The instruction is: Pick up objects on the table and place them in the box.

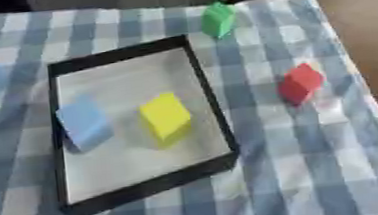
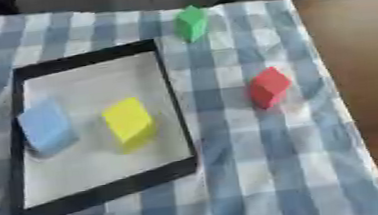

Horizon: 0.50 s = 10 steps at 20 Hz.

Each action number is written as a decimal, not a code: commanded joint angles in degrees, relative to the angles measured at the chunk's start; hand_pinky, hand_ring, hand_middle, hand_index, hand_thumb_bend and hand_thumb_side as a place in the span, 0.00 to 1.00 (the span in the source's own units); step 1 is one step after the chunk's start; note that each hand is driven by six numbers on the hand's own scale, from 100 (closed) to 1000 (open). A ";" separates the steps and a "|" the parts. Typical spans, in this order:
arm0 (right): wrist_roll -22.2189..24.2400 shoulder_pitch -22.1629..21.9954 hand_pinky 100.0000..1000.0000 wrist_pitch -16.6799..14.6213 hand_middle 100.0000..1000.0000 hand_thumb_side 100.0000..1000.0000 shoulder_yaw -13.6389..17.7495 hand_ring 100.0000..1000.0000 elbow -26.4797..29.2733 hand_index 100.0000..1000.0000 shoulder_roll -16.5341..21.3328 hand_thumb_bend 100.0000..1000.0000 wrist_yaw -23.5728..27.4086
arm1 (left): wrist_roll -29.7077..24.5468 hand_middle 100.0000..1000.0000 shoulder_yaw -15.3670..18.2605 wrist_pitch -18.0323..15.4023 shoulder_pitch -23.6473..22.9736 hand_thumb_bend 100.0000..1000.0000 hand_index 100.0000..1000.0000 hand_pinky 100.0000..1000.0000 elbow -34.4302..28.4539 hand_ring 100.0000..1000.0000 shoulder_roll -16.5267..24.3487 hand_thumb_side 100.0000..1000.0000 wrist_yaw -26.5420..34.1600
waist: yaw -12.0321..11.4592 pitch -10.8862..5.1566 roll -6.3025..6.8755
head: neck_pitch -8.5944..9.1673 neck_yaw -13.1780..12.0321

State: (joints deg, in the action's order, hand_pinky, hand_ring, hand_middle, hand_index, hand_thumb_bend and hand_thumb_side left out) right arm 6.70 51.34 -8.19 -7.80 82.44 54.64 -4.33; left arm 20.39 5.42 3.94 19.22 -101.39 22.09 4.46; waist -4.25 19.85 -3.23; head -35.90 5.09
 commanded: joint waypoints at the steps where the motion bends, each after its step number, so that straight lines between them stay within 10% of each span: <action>1: 0.00 0.69 0.87 0.03 0.77 0.00 0.49 0.79 0.08 0.78 1.43 0.00 -0.44 | 0.27 0.68 0.47 -0.13 0.38 0.36 0.79 0.57 -1.03 0.71 0.79 0.58 -0.20 | 0.09 -2.07 0.96 | 0.12 -0.05; 10: 0.17 0.90 0.87 -0.23 0.78 0.00 0.40 0.79 -0.18 0.79 1.29 0.00 -0.66 | 0.41 0.68 0.42 -0.20 0.35 0.36 0.79 0.57 -1.16 0.71 0.77 0.57 -0.17 | 0.06 -2.05 0.99 | 0.02 -0.03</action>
State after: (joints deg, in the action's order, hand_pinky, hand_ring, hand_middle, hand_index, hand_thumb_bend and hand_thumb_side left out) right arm 6.82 51.38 -8.30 -7.84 82.10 54.61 -4.77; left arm 20.56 5.42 3.79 19.21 -101.42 22.09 4.46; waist -4.25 19.85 -3.23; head -35.90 5.09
